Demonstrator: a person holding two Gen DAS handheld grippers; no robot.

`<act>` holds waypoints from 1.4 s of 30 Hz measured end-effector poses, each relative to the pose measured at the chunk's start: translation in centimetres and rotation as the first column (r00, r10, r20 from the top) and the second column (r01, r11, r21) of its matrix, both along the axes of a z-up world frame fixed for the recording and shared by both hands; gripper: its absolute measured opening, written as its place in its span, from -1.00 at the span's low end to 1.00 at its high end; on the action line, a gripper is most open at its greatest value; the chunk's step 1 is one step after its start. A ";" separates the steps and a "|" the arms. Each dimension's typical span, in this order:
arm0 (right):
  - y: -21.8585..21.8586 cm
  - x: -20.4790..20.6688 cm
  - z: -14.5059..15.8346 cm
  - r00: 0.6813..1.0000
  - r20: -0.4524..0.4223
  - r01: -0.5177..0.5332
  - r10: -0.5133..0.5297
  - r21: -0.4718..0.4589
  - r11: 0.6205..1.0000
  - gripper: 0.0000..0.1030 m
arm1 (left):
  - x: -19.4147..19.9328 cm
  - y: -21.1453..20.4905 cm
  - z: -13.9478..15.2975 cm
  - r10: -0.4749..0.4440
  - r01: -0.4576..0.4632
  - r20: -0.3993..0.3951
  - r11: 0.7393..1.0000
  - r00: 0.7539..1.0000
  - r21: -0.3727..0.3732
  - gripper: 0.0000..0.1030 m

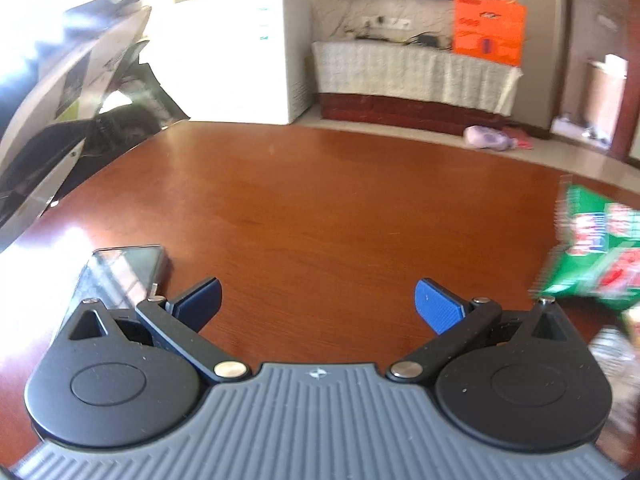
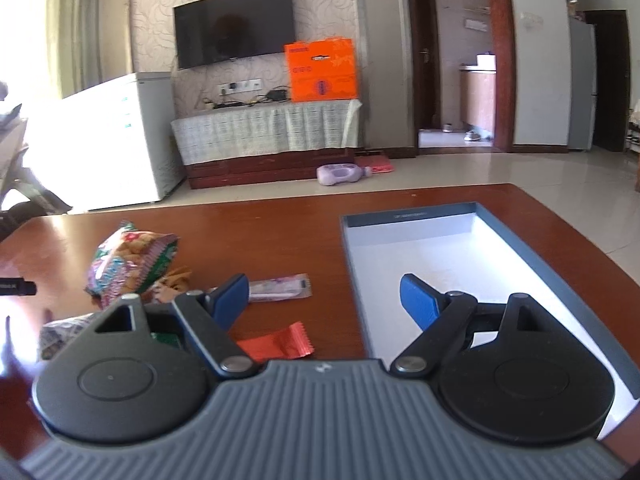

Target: Organize snacks

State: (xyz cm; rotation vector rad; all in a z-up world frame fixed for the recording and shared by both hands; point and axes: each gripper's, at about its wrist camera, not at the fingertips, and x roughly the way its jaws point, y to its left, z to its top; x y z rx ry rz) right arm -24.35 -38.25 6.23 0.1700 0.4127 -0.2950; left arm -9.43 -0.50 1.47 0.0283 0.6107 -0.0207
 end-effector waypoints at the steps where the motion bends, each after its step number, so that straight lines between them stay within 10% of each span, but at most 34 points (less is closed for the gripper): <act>1: 0.1 0.0 0.0 1.000 0.006 -0.019 0.019 0.004 1.000 0.63 | -0.8 -0.5 0.4 -0.017 0.018 0.007 1.000 1.000 -0.017 1.00; 8: 1.3 -1.1 0.5 0.992 0.012 -0.123 0.124 -0.032 0.992 0.63 | -7.7 -5.6 3.6 -0.134 0.142 0.087 0.985 0.987 -0.095 1.00; 17: 1.9 -5.2 1.4 0.966 0.033 -0.253 0.256 -0.088 0.964 0.63 | -13.6 -10.4 3.3 -0.328 0.326 0.090 0.945 0.940 0.038 1.00; 21: 2.2 -6.3 1.3 0.954 -0.003 -0.298 0.299 -0.100 0.949 0.63 | -13.2 -11.0 2.4 -0.395 0.384 0.069 0.914 0.916 0.132 1.00; 42: 6.6 -4.6 -0.9 0.886 -0.147 -0.460 0.441 -0.151 0.875 0.68 | -9.0 -12.1 -0.2 -0.392 0.393 -0.035 0.919 0.919 0.032 1.00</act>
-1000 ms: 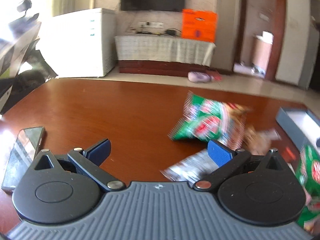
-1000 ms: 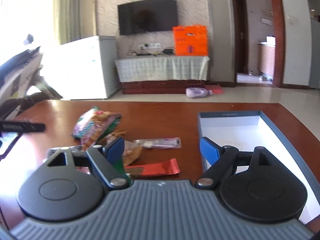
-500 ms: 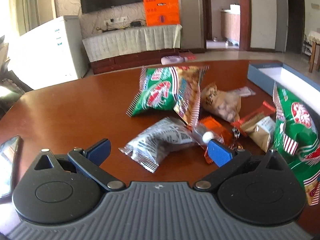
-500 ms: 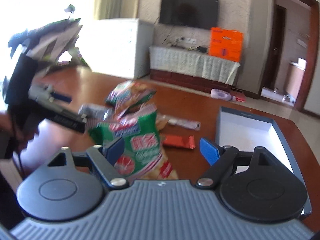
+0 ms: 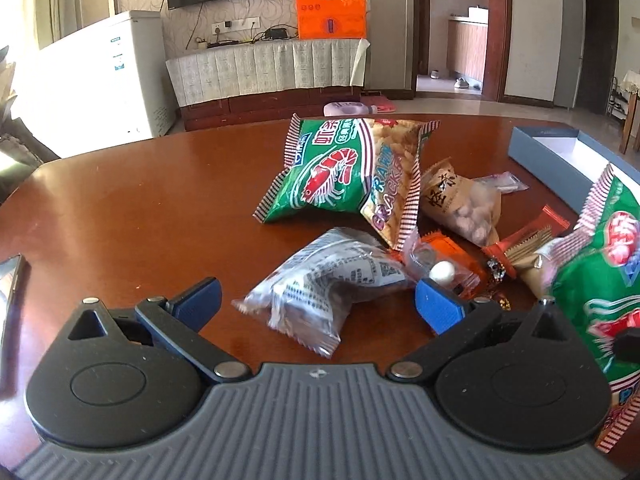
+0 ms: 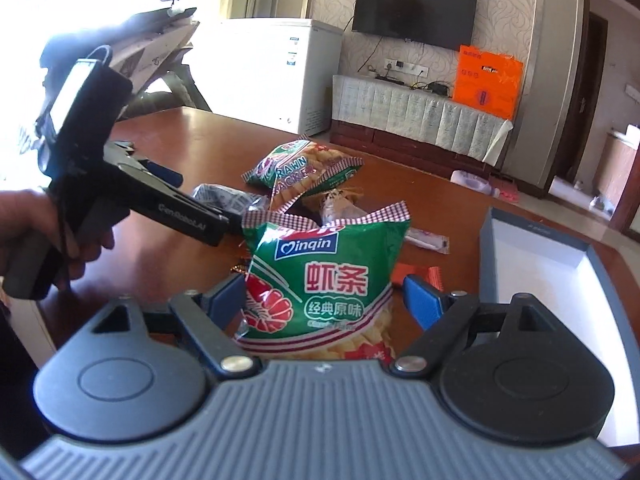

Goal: Organize snacks
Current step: 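Grasp the green prawn-cracker bag with the right tool while the left tool grasps the silver-white snack bag, then carry the green bag in the right tool while the left tool carries the silver bag over the grey box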

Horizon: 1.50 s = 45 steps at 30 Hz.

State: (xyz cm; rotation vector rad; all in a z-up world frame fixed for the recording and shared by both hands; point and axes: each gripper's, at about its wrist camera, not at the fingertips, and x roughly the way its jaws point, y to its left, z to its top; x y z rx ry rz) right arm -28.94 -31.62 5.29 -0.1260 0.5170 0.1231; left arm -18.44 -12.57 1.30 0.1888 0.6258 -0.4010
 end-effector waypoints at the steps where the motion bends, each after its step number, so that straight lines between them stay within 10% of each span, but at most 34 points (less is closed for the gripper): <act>1: 0.1 0.4 -0.1 1.000 -0.024 0.007 -0.007 0.012 1.000 0.69 | 0.1 -0.2 0.0 -0.004 0.004 -0.004 1.000 1.000 -0.005 1.00; 19: 0.6 1.4 -0.7 0.994 -0.077 0.075 -0.078 -0.042 0.996 0.60 | 0.2 -2.8 -0.8 -0.034 0.034 -0.003 0.999 0.999 0.006 1.00; 28: -0.6 1.0 -0.2 0.993 -0.096 0.073 -0.070 0.020 0.997 0.31 | 0.4 -1.8 -0.9 -0.031 0.030 -0.024 0.999 0.999 -0.040 -0.01; 45: -1.0 0.4 0.9 0.997 -0.011 0.079 -0.078 0.084 0.993 0.28 | -0.4 -2.5 -0.2 -0.029 0.030 0.040 0.999 0.999 -0.013 -0.24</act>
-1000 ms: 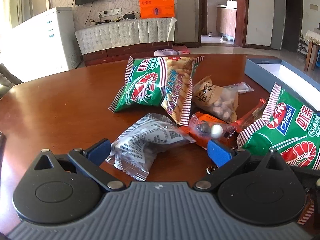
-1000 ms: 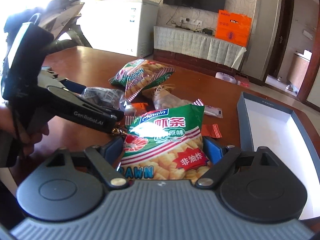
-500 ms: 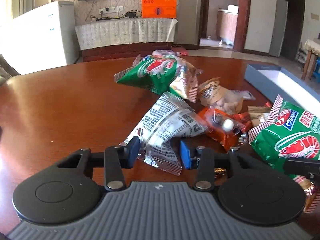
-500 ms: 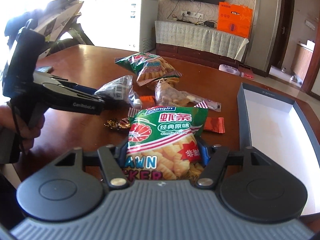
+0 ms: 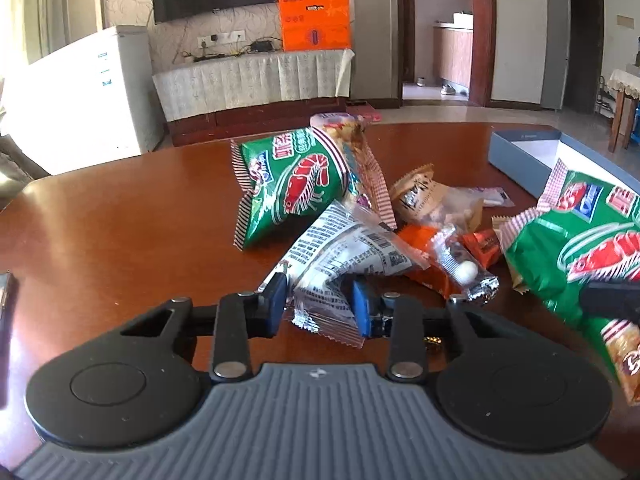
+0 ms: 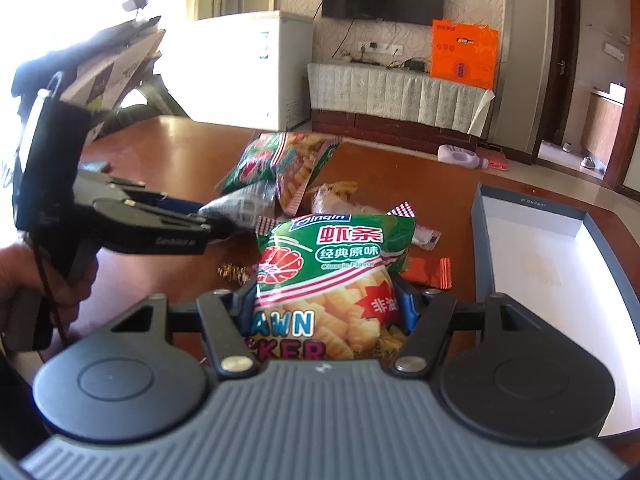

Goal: Organize snacks
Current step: 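Carry the green bag in the right tool while the left tool carries the silver bag over the grey box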

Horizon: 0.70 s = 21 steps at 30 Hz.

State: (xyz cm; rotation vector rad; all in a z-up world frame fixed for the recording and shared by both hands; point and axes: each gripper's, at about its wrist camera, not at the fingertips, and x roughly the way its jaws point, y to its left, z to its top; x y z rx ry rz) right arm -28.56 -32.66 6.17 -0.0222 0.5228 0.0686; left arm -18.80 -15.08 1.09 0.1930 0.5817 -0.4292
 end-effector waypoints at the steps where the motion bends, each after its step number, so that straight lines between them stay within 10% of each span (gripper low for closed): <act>1: 0.0 0.0 0.1 1.000 0.007 0.001 -0.001 0.003 1.000 0.28 | 0.0 0.1 0.1 0.008 -0.008 0.002 1.000 1.000 -0.003 -0.25; 21: -1.1 -1.5 2.4 0.992 0.114 0.058 -0.057 -0.008 0.998 0.28 | -2.8 -1.3 2.8 -0.001 0.005 0.075 0.999 0.997 -0.049 -0.28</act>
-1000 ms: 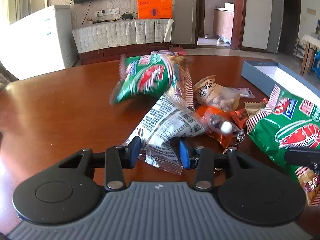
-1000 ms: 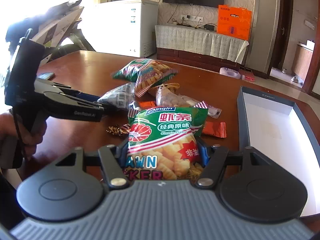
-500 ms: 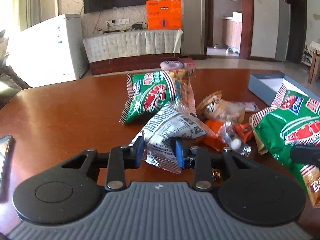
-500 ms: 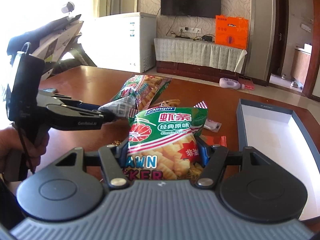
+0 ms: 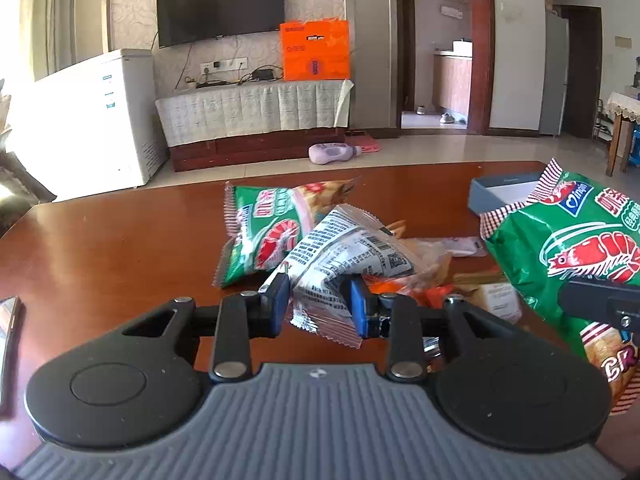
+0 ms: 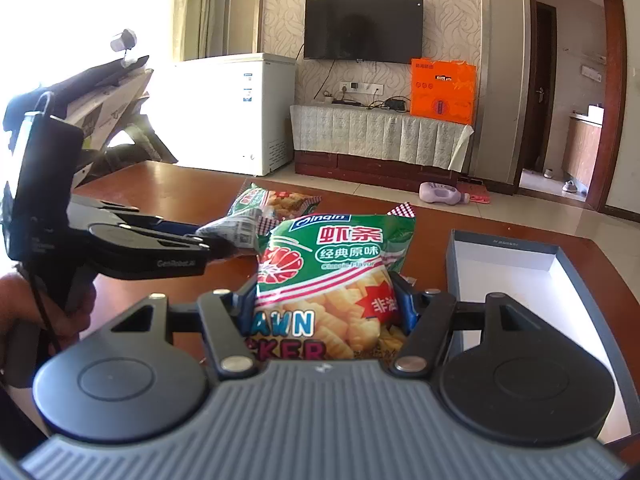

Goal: Organize snacks
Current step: 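Carry the green bag in the right tool while the left tool carries the silver bag over the grey box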

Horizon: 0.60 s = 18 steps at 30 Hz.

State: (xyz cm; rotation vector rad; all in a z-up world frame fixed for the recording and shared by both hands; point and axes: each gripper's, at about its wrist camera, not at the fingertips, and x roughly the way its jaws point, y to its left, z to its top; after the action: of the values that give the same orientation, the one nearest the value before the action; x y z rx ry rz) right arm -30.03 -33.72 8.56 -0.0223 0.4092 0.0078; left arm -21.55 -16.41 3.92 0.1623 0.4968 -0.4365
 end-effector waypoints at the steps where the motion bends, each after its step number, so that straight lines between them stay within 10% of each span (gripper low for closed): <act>1: -0.2 -0.1 0.1 1.000 0.003 0.003 -0.003 0.001 1.000 0.28 | -0.2 -0.3 0.1 -0.005 0.005 0.001 1.000 1.000 -0.002 -0.28; 18: -4.1 -2.3 0.6 0.991 0.048 0.124 -0.125 0.029 0.992 0.28 | -1.9 -6.3 1.7 -0.094 0.095 0.022 0.995 0.995 -0.011 -0.27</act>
State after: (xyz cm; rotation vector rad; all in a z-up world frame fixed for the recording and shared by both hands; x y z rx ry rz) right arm -32.32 -37.84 9.12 0.0284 0.3600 -0.1107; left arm -23.40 -22.71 5.64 0.1795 0.4667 -0.5295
